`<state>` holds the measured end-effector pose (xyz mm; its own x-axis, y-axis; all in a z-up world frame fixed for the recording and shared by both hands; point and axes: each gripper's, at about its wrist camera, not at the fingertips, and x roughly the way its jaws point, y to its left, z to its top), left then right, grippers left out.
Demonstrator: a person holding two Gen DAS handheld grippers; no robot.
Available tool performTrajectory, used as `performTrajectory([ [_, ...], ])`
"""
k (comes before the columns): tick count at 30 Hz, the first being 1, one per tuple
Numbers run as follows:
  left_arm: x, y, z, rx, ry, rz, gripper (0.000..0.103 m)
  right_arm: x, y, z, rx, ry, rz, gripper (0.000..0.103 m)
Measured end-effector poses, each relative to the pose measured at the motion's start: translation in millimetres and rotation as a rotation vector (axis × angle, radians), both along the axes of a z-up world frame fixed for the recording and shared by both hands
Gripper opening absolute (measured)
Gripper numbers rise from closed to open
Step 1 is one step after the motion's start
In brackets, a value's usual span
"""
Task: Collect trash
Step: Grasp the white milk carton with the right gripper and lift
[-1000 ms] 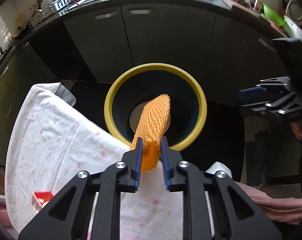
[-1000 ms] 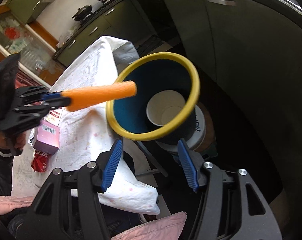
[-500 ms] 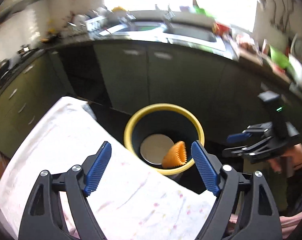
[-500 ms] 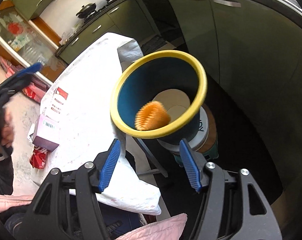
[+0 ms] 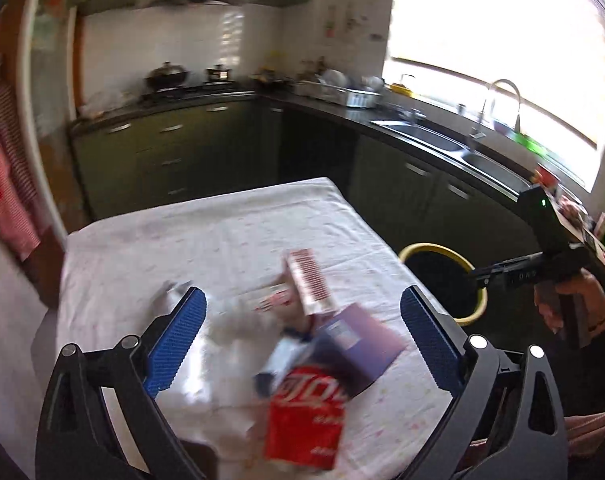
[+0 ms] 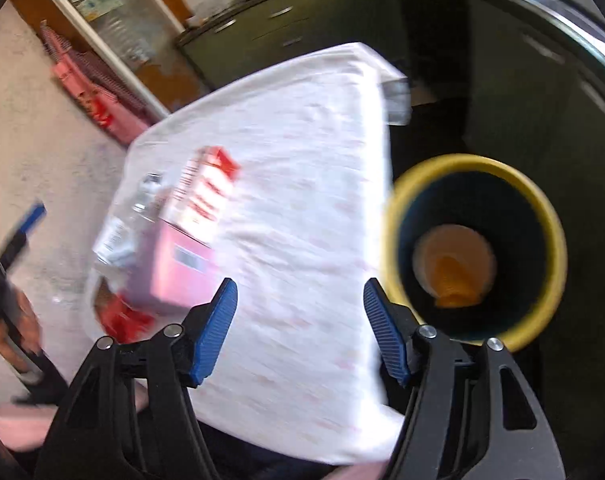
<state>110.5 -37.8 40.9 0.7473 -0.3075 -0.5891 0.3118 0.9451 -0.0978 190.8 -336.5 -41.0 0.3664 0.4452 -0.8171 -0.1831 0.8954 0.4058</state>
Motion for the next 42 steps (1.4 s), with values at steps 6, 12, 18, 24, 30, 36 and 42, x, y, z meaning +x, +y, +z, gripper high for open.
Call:
performTrajectory([
  [6,-9.1,58.4,-26.4,-0.014,0.020,0.112,0.098,63.5,88.9,9.3,0.012,0.089,0.043,0.067],
  [12,-17.4,84.3,-37.9,-0.019,0.007,0.149,0.098,115.5,153.4,-6.9,-0.101,0.188,0.031,0.066],
  [18,-23.3,89.6,-41.7,-0.010,-0.006,0.134,0.098,141.4,184.1,-28.1,-0.228,0.263,0.012,0.060],
  [24,-27.2,93.7,-48.3,-0.035,-0.002,0.118,0.098,156.5,192.8,-47.0,-0.329,0.301,-0.026,0.052],
  [30,-28.7,94.1,-53.1,-0.029,0.006,0.114,0.098,166.2,197.9,-63.3,-0.309,0.345,-0.024,0.034],
  [36,-28.0,94.3,-53.6,-0.033,0.012,0.121,0.098,175.9,190.7,-47.3,-0.234,0.284,-0.037,0.034],
  [42,-28.1,88.3,-54.5,-0.036,0.016,0.111,0.098,175.5,164.7,-2.7,-0.152,0.198,-0.055,0.034],
])
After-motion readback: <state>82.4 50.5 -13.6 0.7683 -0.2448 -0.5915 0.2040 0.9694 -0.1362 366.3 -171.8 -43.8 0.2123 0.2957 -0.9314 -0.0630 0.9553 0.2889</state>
